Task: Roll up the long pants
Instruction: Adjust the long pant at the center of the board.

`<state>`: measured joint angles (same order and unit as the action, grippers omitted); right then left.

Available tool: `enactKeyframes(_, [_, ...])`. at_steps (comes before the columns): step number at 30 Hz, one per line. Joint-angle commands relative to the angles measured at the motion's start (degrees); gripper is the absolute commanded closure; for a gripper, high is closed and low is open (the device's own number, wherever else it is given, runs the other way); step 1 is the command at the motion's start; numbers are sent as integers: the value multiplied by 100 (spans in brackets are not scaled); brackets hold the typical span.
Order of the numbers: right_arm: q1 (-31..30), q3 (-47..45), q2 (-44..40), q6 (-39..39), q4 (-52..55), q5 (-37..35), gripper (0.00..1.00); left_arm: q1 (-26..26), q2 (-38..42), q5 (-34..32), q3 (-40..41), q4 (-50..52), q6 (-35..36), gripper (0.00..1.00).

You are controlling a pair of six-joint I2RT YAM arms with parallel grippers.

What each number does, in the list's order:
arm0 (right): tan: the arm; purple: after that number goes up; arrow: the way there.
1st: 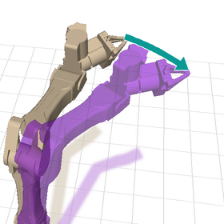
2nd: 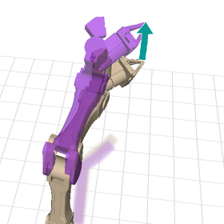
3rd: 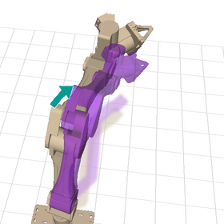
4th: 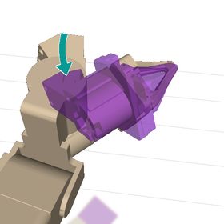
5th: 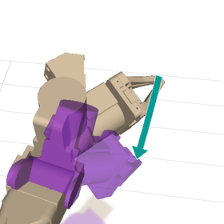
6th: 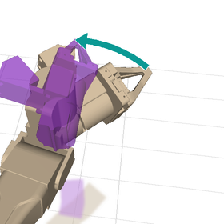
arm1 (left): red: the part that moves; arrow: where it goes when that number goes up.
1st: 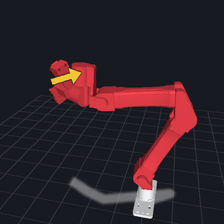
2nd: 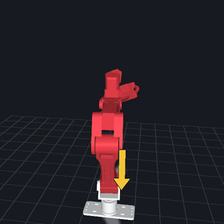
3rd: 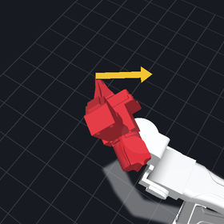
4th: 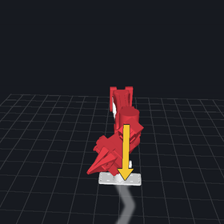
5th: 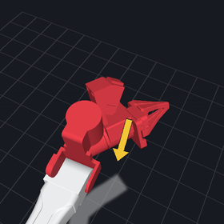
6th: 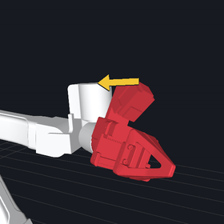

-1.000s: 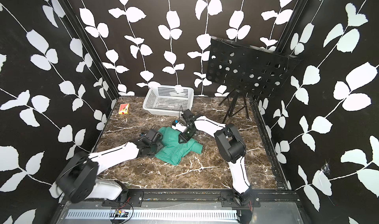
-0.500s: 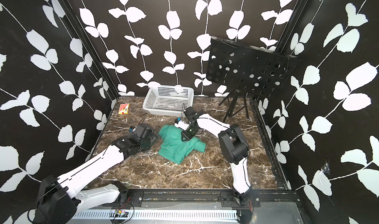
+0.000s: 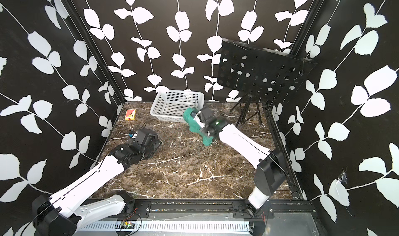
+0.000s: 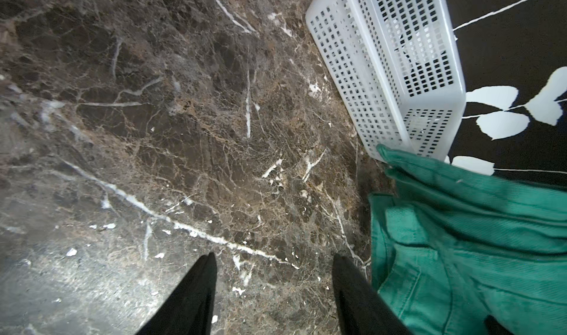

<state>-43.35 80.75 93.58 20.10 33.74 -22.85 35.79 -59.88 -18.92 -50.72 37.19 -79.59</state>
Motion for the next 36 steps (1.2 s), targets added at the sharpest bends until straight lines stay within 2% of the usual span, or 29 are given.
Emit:
enactKeyframes(1, [-820,-515,-64,-183,-772,-971,100,-37,177,-35,145,365,-52,41])
enactKeyframes(4, [-1342,-936,72,-904,-690,-838,100,-39,234,186,269,515,-256,41])
enactKeyframes(6, [-1451,-1077,103,-1521,-658,-139,100,-37,312,497,380,652,-460,42])
enactKeyframes(8, [-1456,-1247,125,-2097,-745,961,100,17,434,909,567,671,-636,43])
enactKeyframes(11, [-1430,-1315,344,-2507,-778,2640,100,328,594,1282,800,565,-982,44])
enactKeyframes(12, [-1425,-1301,425,-2631,-755,2991,100,401,622,1342,838,540,-1130,43])
enactKeyframes(14, [-1288,-1337,641,-2885,-896,4209,100,846,670,1431,972,331,-1450,42])
enactKeyframes(16, [-1128,-1402,845,-3183,-1140,5090,100,1066,665,1453,1181,-54,-1763,39])
enactKeyframes(19, [-908,-1422,1211,-3578,-1468,6017,100,1158,501,1681,1654,-944,-2052,37])
enactKeyframes(22, [-727,-1386,1579,-3793,-1635,6590,100,1201,201,1963,1945,-1464,-2119,36])
enactKeyframes(27, [-525,-1490,1980,-4297,-2208,7432,100,1247,33,1767,2323,-1678,-2093,29])
enactKeyframes(30, [-397,-1642,2065,-4711,-2726,7911,99,1246,-48,1553,2770,-2421,-2216,19])
enactKeyframes(32, [-320,-1693,2119,-4941,-2993,8270,98,1246,-119,1318,2954,-2925,-2076,4])
enactKeyframes(33, [-297,-1703,2144,-5005,-3059,8423,97,1246,-145,1236,2999,-3075,-2048,1])
enactKeyframes(36, [-218,-1687,2156,-5099,-3100,8695,93,1249,-266,999,3155,-3783,-1802,1])
